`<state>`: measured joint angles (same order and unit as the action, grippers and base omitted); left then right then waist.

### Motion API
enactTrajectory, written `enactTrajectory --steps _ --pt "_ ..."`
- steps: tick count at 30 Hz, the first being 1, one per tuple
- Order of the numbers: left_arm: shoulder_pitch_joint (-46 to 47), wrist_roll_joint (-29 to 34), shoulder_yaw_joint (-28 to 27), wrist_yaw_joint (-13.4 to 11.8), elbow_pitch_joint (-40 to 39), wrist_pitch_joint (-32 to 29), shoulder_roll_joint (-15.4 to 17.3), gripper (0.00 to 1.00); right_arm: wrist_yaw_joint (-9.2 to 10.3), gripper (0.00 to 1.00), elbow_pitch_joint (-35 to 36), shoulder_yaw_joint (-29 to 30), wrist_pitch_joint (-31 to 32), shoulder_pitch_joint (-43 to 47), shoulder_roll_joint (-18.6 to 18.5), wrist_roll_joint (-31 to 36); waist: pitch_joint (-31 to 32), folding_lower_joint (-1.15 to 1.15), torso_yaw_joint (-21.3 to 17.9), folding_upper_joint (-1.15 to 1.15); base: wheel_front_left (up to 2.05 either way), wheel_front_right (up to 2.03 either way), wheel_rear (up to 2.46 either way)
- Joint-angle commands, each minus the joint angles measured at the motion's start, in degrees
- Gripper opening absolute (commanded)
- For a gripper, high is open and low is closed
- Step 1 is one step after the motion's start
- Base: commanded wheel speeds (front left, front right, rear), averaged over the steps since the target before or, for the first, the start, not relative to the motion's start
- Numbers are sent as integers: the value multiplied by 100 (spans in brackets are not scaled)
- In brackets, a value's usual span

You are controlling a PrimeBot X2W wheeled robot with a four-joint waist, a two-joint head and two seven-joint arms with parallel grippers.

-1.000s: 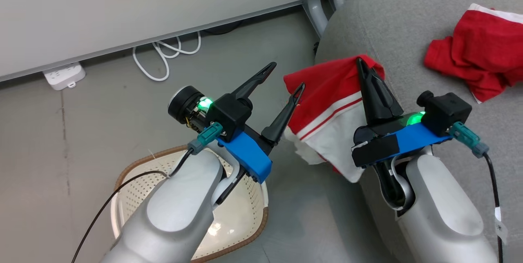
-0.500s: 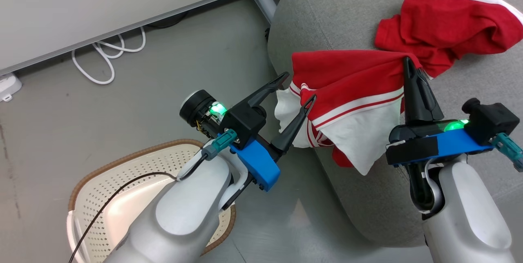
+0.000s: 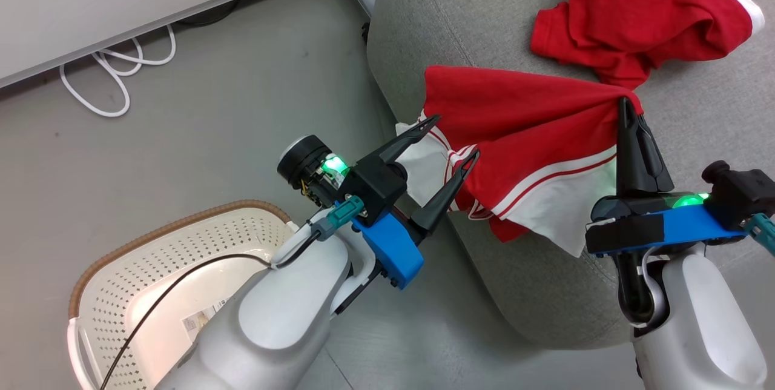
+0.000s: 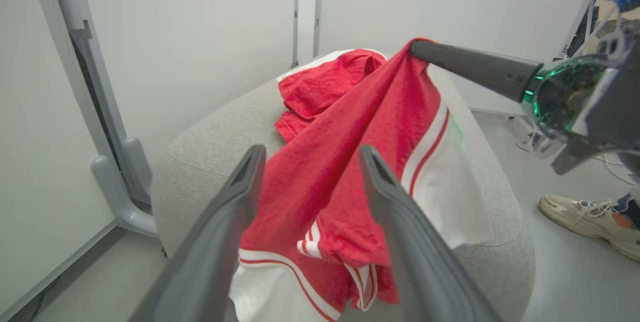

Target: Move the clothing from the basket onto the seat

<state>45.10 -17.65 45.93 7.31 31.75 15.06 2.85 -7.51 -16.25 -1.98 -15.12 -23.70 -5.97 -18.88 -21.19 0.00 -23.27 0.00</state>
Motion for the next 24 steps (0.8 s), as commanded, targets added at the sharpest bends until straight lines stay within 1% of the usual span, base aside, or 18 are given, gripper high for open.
enactTrajectory --steps 1,6,9,14,17,19,24 --pt "72 -26 -4 22 9 18 19 100 4 0 29 13 -4 -27 27 31 -16 0 13 0 0 0 0" --pt "112 -20 -62 22 -8 18 50 100 4 0 115 -3 -4 -306 -47 90 -90 0 65 0 0 0 0" --pt "160 20 -85 22 -32 17 74 100 4 0 226 22 -5 -603 -164 115 -178 0 101 0 0 0 0" --pt "253 88 -130 -3 -67 17 142 100 4 0 483 145 -5 -1375 -554 142 -414 0 140 0 0 0 0" --pt "360 126 -157 -32 -93 17 172 100 4 0 674 421 -4 -1863 -875 95 -637 0 179 0 0 0 0" --pt "431 165 -161 -46 -110 15 201 100 4 0 771 658 -4 -2186 -1163 68 -828 0 214 0 0 0 0" --pt "626 220 -176 -78 -150 -15 315 100 4 0 894 1565 -4 -2836 -1761 -83 -1279 0 273 0 0 0 0"
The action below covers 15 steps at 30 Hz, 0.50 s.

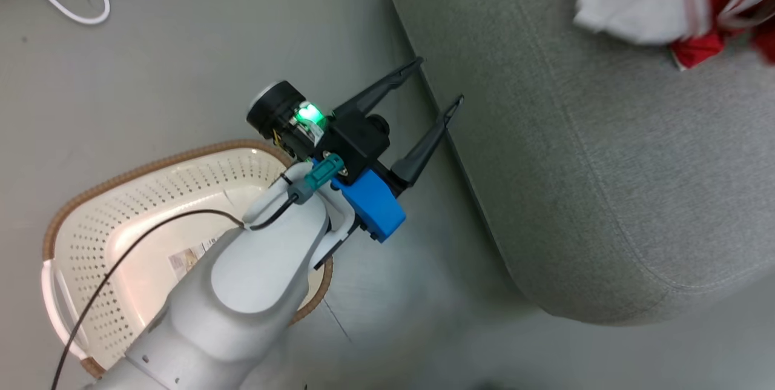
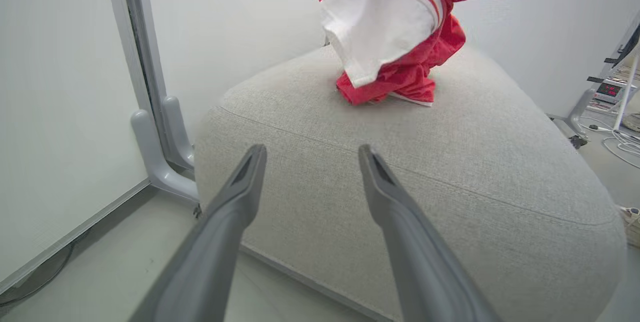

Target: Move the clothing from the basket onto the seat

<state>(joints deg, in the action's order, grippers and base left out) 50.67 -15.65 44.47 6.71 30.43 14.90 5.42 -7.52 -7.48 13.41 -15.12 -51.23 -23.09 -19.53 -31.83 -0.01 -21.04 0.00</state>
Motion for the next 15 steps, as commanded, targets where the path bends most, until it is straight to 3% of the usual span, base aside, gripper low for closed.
enactTrajectory --steps 1,8,15 --pt "106 24 -28 -25 -32 -5 75 100 5 0 10 205 -4 -172 -190 -12 -306 1 62 0 0 0 0" --pt "340 112 -7 -50 -167 -54 165 100 6 0 -533 1085 -4 -357 -800 137 -819 1 173 0 0 0 0" --pt "443 137 26 -94 -263 -74 218 100 5 0 -1104 1196 -4 -56 -543 341 -1048 1 219 0 0 0 0"
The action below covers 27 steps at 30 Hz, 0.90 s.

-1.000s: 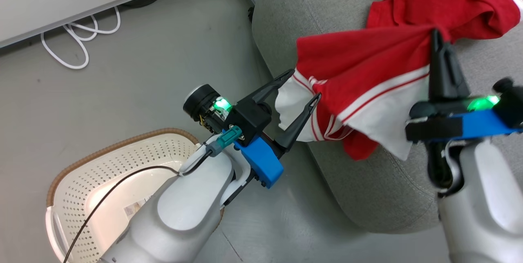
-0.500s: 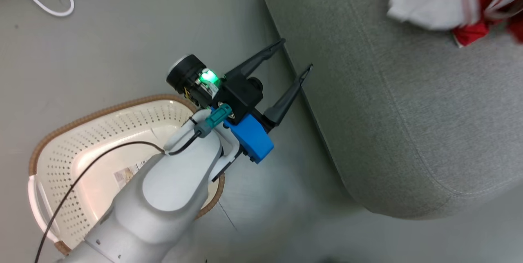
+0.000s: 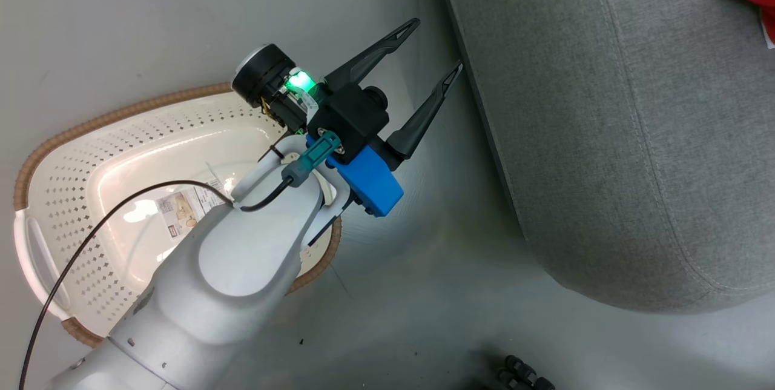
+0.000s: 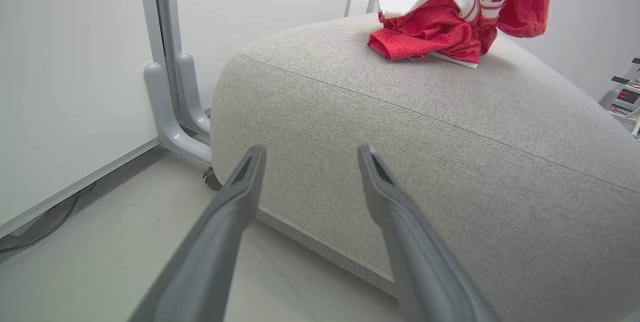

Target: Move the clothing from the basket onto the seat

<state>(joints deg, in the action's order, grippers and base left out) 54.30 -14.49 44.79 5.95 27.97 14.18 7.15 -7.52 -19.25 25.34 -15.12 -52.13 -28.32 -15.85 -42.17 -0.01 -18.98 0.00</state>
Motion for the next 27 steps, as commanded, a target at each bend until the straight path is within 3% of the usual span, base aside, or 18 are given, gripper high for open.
enactTrajectory --steps 1,9,21,23,27 --pt "93 24 5 -21 -22 -1 46 100 6 0 -21 -5 -4 67 39 17 -32 1 21 0 0 0 0" --pt "135 -7 57 -48 -44 -7 48 100 6 0 -661 -67 -4 401 508 229 -91 1 80 0 0 0 0" --pt "54 -97 88 -102 -12 36 58 100 5 0 -1140 -160 -4 663 763 280 26 1 164 0 0 0 0" --pt "-3 -116 78 -120 -4 52 50 100 6 100 -1053 -126 -4 757 806 296 114 1 182 0 0 0 0" --pt "-153 -178 32 -161 12 78 27 100 6 100 -736 -41 -3 1111 963 279 410 1 205 0 0 0 0"
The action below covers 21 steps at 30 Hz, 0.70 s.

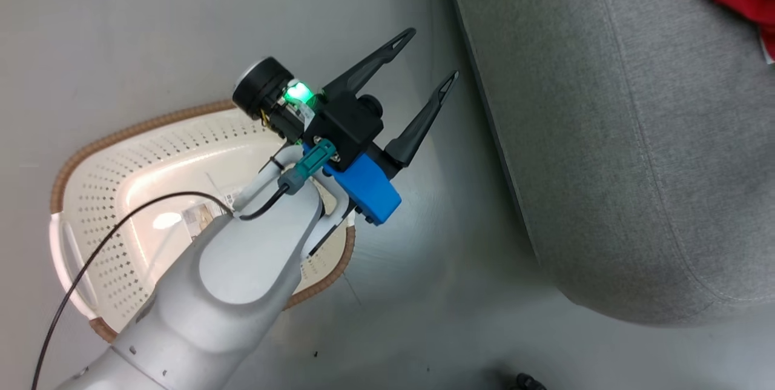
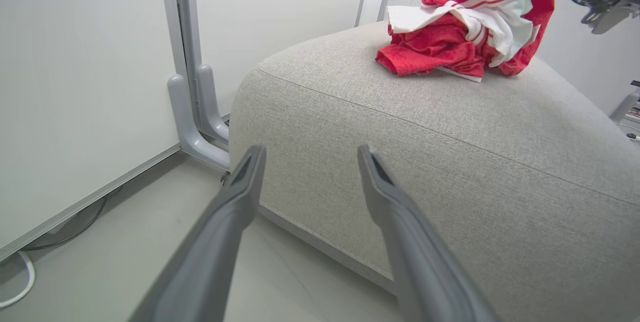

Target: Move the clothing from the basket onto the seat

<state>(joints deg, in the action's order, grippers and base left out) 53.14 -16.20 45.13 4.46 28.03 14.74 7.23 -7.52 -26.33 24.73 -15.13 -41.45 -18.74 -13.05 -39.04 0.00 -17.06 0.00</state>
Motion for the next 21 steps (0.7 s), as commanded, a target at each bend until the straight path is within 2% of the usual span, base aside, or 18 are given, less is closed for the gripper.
enactTrajectory --steps 1,11,21 --pt "-86 -36 -17 -18 7 32 12 100 6 100 49 14 -2 181 57 16 188 0 17 0 0 0 0" --pt "-910 -193 -498 -169 -320 50 15 100 5 100 940 -314 -2 1445 370 217 1302 0 142 0 0 0 0" --pt "-1952 -79 -1522 -347 -989 48 -42 100 6 100 1627 -1302 -2 2060 525 308 2218 0 612 0 0 0 0"
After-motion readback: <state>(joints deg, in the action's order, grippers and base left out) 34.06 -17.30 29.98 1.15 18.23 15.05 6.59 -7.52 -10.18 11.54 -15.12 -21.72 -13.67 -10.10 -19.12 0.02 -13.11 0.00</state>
